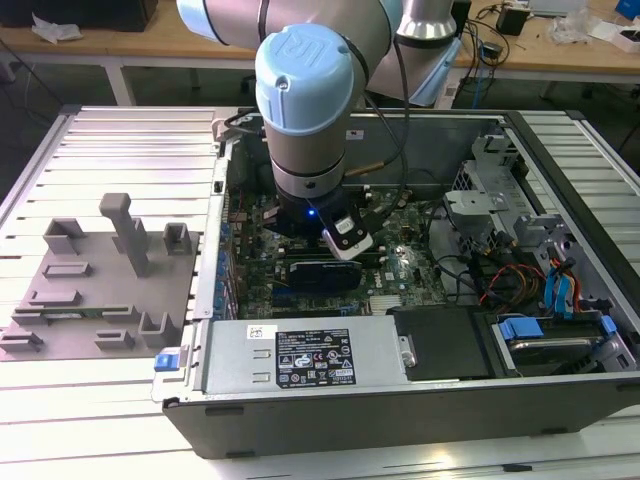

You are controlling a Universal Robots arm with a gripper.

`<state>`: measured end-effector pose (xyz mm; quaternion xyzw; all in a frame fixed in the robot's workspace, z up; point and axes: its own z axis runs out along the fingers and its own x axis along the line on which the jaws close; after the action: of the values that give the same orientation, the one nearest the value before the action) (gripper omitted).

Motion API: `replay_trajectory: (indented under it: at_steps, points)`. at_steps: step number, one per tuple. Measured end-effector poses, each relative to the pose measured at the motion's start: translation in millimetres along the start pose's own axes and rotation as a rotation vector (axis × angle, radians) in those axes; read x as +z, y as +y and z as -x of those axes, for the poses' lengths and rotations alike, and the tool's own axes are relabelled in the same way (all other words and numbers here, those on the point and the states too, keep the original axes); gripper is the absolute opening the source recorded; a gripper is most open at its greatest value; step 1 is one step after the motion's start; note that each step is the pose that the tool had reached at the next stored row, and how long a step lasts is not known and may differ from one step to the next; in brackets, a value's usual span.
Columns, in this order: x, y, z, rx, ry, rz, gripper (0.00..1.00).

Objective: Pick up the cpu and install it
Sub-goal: 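Install the second cpu locking lever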

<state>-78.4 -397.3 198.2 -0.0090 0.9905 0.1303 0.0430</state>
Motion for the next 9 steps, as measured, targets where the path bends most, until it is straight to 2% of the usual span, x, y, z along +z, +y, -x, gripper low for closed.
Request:
replay_trajectory:
  at_steps: [3, 9]
  points:
    - [0.8, 0.2, 0.0, 0.0, -0.0029, 0.0067, 0.11]
    - [0.6, 1.3, -2.9, 0.0, -0.003, 0.0072, 0.11]
